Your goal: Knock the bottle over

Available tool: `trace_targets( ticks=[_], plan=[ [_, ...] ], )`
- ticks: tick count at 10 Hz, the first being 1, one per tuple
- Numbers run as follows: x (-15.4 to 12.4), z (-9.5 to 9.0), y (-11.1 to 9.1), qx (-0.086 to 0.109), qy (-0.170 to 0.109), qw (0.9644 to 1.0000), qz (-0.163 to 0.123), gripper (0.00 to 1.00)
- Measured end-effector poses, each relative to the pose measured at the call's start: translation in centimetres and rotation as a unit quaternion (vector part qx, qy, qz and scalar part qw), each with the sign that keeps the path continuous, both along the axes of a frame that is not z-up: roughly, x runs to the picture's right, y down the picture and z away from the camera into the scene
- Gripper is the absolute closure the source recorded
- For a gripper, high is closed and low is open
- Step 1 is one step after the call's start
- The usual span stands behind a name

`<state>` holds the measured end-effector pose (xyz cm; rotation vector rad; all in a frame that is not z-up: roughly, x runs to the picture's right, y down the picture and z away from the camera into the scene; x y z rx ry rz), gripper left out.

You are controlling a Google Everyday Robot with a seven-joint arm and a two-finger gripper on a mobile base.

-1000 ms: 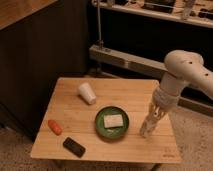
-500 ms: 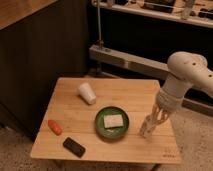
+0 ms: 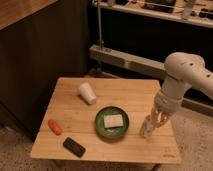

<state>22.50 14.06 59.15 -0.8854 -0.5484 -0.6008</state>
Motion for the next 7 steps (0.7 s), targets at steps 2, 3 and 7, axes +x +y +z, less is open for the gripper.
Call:
trace_targets(
  ticks=[2,3,7],
  plan=[
    [-0.2,-0.7,0.7,-0.009,-0.002,0.9999,-0.007,0.96],
    [-0.2,-0.9,0.9,-0.013,0.0,0.9999,-0.009,0.96],
    [-1.1,-1.2,1.7,-0.027,0.003,0.9994,-0.024,0.96]
  ],
)
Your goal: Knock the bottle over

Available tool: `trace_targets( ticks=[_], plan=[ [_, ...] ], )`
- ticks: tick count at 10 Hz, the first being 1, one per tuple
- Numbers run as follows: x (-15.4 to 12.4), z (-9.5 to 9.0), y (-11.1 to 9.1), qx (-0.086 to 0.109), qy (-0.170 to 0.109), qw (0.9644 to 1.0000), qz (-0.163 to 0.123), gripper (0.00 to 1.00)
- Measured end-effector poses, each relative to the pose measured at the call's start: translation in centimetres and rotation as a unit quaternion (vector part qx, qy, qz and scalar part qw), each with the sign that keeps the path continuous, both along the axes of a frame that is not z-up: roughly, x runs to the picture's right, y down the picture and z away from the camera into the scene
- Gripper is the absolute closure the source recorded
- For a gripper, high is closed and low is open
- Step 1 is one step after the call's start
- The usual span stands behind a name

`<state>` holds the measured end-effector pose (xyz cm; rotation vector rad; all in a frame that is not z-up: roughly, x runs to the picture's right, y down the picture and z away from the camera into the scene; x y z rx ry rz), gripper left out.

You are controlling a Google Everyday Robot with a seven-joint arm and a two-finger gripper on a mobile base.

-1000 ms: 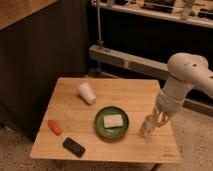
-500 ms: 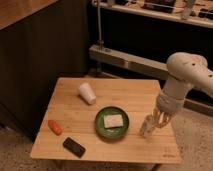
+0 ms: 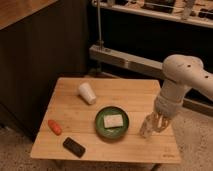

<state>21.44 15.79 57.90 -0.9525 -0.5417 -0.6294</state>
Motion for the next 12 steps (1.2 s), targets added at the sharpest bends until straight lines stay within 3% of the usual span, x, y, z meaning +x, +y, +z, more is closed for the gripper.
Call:
trace_targets(
  ticks=[4,7,10,12],
  plan=[
    [-0.6,-0.7,1.7,-0.01,0.004,0.9999,-0.011,0.96],
    [-0.8,-0.7,1.9,-0.012,0.005,0.9998,-0.014,0.96],
    [1.3,0.4,1.7,-0.015,-0.014,0.9993,0.03,0.96],
    [3.0,1.1,1.6,-0.026,-0.035,0.997,0.063,0.96]
  ],
)
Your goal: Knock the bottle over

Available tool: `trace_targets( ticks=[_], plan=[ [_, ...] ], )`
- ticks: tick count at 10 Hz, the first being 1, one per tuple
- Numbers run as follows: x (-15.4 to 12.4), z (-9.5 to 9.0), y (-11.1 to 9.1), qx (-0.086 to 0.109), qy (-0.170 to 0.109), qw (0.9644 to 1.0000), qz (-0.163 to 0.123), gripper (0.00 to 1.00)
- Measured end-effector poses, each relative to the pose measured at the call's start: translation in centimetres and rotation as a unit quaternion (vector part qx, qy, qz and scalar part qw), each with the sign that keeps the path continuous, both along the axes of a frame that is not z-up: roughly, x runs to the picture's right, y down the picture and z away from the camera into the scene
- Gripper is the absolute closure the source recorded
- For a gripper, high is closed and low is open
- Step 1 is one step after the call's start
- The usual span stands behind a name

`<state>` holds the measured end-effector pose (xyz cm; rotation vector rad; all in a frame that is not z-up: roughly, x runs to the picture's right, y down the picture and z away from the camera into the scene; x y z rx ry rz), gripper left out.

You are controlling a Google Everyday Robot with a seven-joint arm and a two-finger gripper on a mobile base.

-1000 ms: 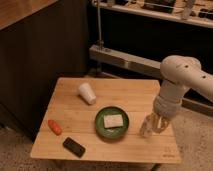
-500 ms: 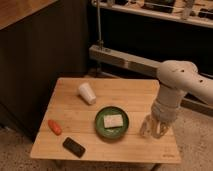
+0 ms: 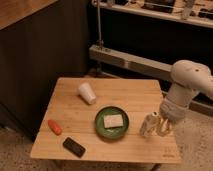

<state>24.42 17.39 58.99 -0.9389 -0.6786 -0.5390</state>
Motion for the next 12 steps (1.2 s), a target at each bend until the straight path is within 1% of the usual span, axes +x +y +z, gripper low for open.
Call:
trace_targets(
  ticks=[2,3,4,5,7,10,12],
  plan=[
    [0.9,0.8,-0.1,-0.008,-0.025,0.9994,0.021,0.96],
    [1.3,1.2,-0.1,-0.011,-0.033,0.999,0.028,0.96],
    [1.9,2.2,0.0,-0.015,-0.049,0.998,0.039,0.96],
    [2.3,2.8,0.2,-0.015,-0.057,0.9973,0.044,0.96],
    [3.0,4.3,0.4,-0.009,-0.074,0.9957,0.054,0.96],
    [4.5,6.0,0.5,0.005,-0.093,0.9932,0.071,0.96],
    [5.9,7.1,0.9,0.011,-0.095,0.9919,0.084,0.96]
  ],
)
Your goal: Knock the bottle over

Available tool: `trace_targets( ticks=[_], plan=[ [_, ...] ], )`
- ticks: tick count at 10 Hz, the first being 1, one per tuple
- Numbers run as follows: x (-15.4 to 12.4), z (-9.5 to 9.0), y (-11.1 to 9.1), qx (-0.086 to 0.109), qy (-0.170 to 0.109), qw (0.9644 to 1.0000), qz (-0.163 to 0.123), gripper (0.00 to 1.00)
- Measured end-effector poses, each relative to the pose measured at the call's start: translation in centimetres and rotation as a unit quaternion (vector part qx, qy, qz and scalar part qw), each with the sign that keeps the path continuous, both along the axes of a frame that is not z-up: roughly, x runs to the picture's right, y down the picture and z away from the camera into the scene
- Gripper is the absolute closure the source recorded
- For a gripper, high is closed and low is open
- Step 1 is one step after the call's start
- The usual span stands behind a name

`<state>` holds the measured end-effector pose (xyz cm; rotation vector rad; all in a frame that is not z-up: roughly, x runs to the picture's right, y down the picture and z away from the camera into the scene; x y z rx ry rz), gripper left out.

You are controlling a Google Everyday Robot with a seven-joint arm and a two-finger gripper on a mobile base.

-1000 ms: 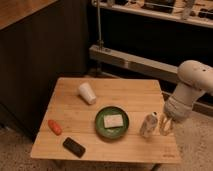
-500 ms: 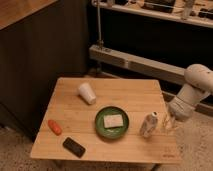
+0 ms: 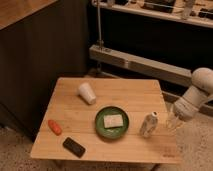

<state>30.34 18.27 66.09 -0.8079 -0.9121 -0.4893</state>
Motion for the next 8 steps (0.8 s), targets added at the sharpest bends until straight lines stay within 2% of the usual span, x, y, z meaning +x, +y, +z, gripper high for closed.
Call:
trace_targets(
  ticks=[5,6,8],
  plan=[
    [1.6,3.0,2.3,-0.014,-0.003,0.9998,0.012,0.96],
    [1.6,2.9,2.3,-0.015,-0.003,0.9999,0.007,0.96],
    [-0.2,2.6,1.4,-0.019,-0.008,0.9998,-0.006,0.96]
  ],
)
